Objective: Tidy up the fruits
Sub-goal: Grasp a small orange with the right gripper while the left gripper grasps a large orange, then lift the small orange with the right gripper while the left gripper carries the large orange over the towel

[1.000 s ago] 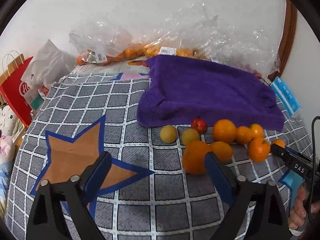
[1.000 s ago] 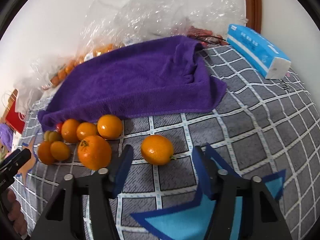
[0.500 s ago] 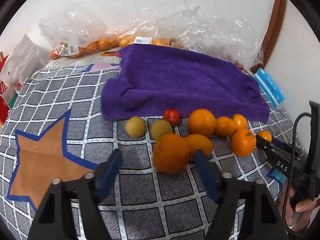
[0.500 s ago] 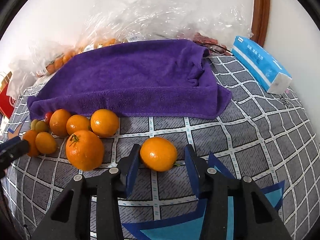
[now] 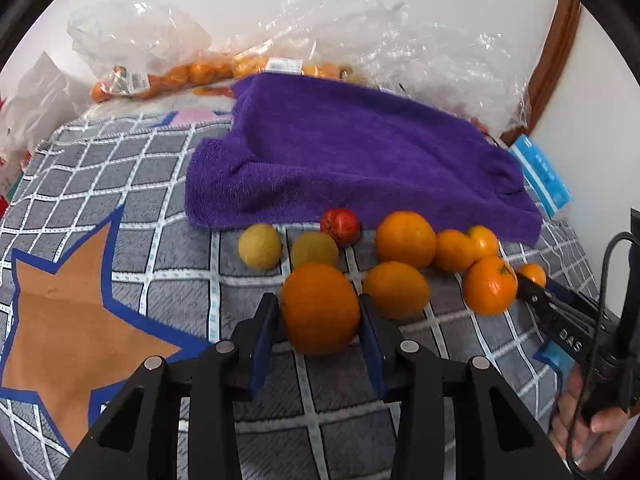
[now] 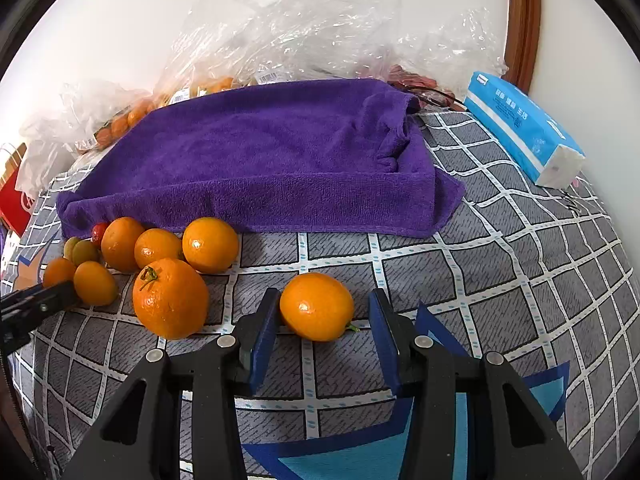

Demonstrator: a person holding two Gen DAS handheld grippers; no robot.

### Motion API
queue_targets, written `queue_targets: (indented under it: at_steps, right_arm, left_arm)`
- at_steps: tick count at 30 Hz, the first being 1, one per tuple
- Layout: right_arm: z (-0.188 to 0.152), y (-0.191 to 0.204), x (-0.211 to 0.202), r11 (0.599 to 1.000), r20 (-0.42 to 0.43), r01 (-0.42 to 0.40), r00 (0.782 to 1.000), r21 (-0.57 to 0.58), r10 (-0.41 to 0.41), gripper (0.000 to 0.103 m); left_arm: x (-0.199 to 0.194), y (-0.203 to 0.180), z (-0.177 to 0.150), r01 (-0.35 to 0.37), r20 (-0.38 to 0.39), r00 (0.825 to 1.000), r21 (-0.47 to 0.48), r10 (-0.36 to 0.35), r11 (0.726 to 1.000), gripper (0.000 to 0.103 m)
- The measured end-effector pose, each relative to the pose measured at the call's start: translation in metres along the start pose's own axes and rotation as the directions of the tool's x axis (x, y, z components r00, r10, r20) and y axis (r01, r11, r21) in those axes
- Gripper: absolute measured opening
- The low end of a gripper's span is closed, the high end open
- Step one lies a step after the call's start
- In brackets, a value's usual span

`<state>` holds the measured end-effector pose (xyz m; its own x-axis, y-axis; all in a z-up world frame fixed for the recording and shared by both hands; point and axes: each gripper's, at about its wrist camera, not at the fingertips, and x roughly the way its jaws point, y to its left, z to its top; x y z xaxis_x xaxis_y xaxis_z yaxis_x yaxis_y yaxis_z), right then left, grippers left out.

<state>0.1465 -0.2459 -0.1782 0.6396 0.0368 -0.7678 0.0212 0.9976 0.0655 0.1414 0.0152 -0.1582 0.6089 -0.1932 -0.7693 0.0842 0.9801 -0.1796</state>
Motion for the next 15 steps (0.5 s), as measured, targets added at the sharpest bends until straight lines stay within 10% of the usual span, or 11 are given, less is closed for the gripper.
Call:
queue_targets:
  at_steps: [15]
  right_arm:
    - [-0.001,-0.003,-0.002,0.999,0.013,-0.032,0.999,0.015,0.031,0.038]
  left_arm:
    - [-0.002,0.012,-0.005,0.071,0.065,0.996,-0.094,-0.065,0.993,0.035]
